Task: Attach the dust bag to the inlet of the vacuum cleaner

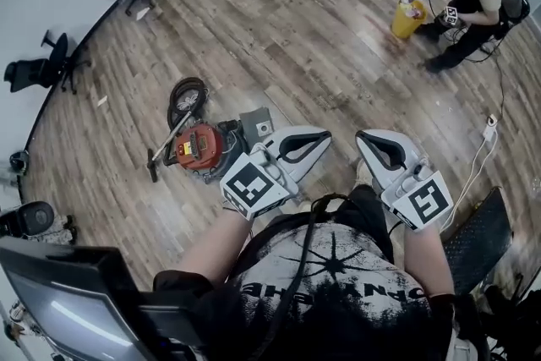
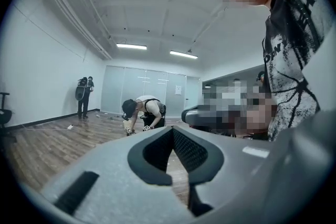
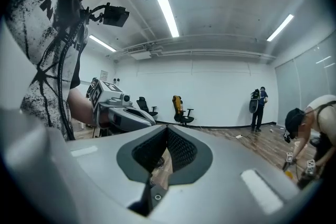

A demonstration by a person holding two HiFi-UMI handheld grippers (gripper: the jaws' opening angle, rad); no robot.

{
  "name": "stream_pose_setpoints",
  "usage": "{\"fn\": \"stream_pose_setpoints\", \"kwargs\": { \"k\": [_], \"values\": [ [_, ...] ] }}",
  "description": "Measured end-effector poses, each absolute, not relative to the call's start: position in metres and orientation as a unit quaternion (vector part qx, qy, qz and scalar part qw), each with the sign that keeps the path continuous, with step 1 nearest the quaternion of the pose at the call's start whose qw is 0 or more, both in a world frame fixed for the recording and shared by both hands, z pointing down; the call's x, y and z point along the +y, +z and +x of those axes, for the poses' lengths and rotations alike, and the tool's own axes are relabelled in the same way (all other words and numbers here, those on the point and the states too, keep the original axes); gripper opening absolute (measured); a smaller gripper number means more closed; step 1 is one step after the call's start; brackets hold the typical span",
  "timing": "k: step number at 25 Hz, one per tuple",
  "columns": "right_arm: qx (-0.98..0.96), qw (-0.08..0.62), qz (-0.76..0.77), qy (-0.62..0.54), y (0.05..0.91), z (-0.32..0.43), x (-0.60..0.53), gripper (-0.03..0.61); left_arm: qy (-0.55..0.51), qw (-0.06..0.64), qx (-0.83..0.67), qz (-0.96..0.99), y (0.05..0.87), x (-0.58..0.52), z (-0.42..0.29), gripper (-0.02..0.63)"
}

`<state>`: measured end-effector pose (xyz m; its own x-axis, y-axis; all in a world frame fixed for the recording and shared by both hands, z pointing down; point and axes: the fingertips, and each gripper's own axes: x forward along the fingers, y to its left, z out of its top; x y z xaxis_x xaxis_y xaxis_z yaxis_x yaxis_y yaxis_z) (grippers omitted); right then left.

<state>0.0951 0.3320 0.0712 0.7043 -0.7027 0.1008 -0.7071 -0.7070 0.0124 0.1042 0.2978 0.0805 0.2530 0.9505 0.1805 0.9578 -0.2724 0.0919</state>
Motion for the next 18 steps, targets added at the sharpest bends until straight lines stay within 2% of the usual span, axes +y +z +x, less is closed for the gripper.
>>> {"fn": "stream_pose_setpoints", "kwargs": {
  "k": [9,18],
  "values": [
    [-0.515,0.034,0.856,0.024,0.061,0.2,0.359,0.007,-0.101,-0.011,-0.476,-0.873,0.085,0.326,0.193,0.0],
    [-0.623,0.049,0.78,0.031,0.065,0.243,0.371,0.008,-0.084,-0.024,-0.352,-0.932,0.082,0.338,0.232,0.0]
  ]
}}
